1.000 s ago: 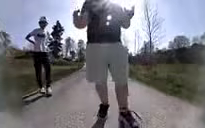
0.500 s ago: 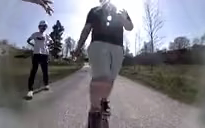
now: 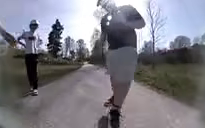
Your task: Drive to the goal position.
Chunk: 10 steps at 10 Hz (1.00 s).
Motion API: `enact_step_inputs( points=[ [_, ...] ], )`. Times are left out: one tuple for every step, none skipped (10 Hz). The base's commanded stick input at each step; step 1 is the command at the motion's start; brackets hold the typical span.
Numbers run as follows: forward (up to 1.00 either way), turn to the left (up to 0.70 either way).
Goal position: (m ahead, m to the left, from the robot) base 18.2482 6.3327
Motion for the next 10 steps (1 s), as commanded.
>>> enact_step_inputs(
  points=[
    [1.00, 0.00],
    [1.00, 0.00],
    [1.00, 0.00],
    [1.00, 0.00],
    [1.00, 0.00],
    [1.00, 0.00],
    [1.00, 0.00],
    [1.00, 0.00],
    [1.00, 0.00],
    [1.00, 0.00]
  ],
)
